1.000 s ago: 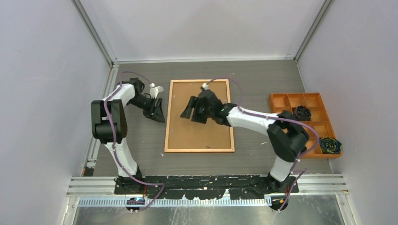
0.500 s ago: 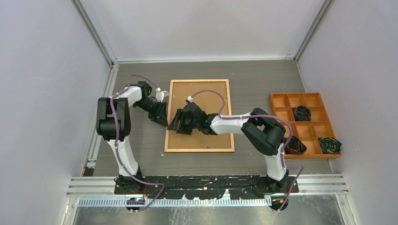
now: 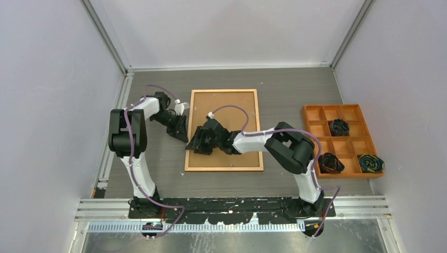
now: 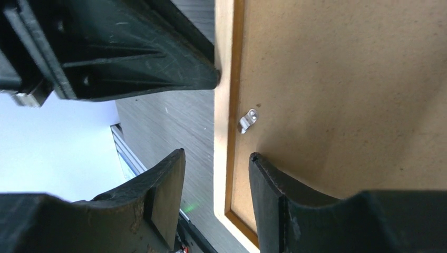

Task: Put the photo into the frame
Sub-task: Install the photo frame at the center of the board.

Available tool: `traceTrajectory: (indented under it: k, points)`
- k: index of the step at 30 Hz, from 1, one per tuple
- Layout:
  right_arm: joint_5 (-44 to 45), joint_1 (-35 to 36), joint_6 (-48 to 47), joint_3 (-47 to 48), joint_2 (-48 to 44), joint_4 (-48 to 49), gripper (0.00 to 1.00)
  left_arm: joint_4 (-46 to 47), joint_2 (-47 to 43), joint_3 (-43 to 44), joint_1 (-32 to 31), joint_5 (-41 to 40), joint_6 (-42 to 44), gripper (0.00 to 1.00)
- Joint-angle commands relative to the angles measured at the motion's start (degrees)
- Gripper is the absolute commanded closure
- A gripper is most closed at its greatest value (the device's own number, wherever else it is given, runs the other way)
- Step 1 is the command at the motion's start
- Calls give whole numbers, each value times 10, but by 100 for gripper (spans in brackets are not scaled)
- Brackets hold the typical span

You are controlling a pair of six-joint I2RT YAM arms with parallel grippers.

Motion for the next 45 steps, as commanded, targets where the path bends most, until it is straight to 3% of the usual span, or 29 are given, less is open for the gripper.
traceTrajectory:
  k: [1, 45]
  points:
    - [17, 4, 13, 24, 17, 20, 48, 14, 0, -5, 2, -28, 7, 82]
    - [79, 4, -27, 57, 45, -6, 58, 4, -1, -6, -3, -26, 22, 90]
